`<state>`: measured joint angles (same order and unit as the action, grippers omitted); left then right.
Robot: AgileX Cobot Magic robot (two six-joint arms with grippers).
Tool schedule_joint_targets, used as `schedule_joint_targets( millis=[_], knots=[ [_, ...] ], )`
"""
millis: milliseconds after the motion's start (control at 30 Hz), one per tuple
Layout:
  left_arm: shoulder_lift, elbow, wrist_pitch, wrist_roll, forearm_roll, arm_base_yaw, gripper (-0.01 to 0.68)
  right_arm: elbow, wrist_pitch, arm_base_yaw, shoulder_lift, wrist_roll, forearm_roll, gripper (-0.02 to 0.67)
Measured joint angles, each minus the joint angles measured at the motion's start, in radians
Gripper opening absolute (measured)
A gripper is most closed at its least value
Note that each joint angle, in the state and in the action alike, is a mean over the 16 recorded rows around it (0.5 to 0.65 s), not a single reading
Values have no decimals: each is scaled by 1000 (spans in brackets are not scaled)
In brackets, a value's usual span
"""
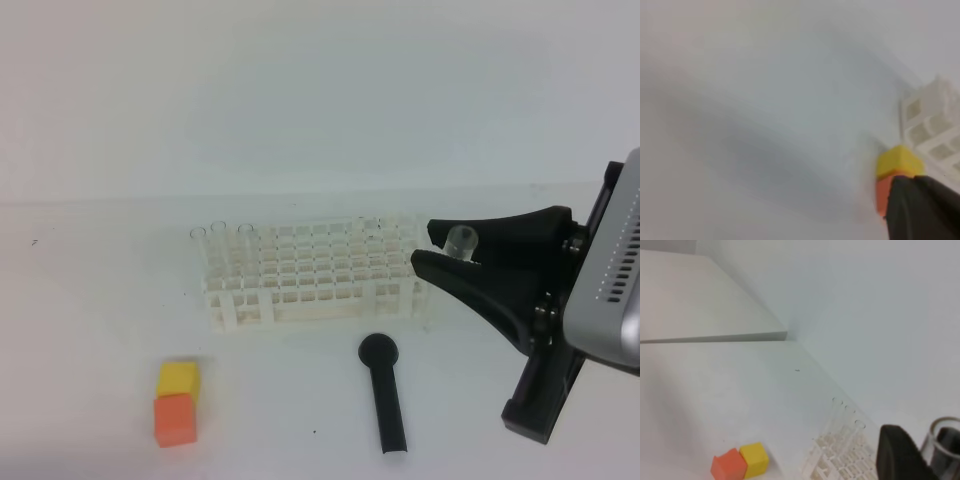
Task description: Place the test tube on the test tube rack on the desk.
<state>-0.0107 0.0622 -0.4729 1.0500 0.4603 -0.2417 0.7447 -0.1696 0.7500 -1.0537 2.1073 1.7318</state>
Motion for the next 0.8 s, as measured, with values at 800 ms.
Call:
schedule_joint_targets(
  millis=[800],
  knots=[
    [1, -60, -10, -19, -174, 0, -1, 0, 28, 0, 0, 0, 0, 122]
  ],
)
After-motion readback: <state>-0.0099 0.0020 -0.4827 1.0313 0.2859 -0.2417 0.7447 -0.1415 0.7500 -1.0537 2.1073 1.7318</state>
